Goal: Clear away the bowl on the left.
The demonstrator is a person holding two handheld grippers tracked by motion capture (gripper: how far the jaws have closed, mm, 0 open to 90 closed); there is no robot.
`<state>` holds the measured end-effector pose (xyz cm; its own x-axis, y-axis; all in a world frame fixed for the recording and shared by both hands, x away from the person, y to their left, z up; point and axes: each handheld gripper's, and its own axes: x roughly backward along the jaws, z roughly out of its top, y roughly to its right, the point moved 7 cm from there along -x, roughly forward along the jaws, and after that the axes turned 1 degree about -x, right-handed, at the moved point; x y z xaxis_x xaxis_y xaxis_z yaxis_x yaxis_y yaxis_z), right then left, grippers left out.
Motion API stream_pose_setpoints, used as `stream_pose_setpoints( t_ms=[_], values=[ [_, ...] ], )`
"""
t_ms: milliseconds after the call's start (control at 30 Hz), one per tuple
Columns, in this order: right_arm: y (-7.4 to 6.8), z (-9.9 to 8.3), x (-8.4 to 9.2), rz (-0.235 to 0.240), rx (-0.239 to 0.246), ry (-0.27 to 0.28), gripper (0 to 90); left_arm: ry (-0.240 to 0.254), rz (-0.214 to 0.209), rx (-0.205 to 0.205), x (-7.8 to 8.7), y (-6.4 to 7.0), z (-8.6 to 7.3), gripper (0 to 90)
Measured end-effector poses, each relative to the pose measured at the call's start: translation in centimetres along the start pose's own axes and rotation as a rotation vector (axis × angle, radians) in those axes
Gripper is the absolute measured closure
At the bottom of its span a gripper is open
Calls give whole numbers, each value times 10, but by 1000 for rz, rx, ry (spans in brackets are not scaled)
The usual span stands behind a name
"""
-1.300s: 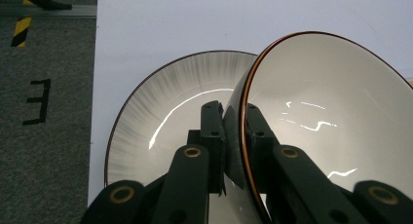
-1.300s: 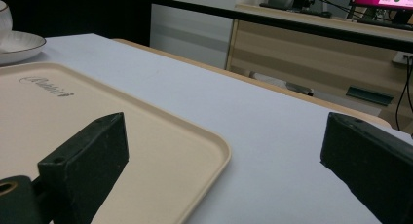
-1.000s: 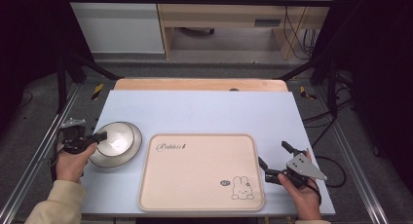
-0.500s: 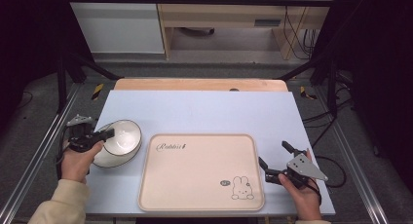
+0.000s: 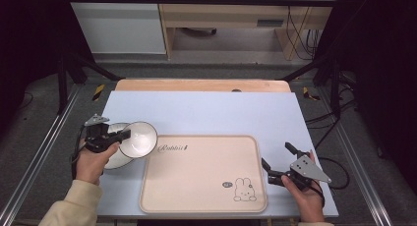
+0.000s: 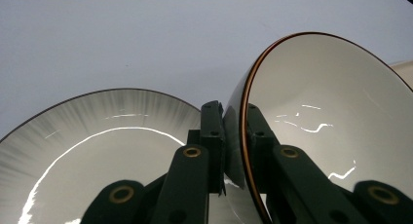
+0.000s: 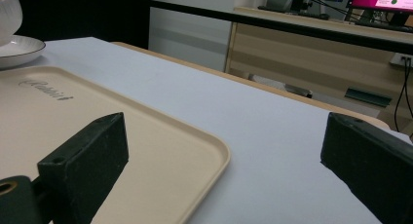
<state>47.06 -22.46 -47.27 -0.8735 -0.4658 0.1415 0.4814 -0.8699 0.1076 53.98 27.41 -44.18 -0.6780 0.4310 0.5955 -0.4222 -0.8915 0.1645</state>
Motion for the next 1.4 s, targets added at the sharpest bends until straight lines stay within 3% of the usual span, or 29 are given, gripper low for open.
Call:
stream_pose_setpoints(
  t_ms=[333,367,467,600,900,1400],
  values=[
    [-1,2,1,11,21,19,36,-4,-63,-12,-7,27,1,818],
    [0,3,1,13,27,27,36,-18,-88,-14,-10,35,0,818],
    [0,2,1,13,24,27,36,-20,-104,-26,-14,44,2,818],
    [-1,2,1,13,28,22,36,-25,-150,-51,-22,68,4,818],
    [-1,2,2,14,25,25,38,-57,-192,-95,-39,100,4,818],
    [-1,3,2,15,22,27,38,-99,-258,-130,-66,143,0,818]
  ],
)
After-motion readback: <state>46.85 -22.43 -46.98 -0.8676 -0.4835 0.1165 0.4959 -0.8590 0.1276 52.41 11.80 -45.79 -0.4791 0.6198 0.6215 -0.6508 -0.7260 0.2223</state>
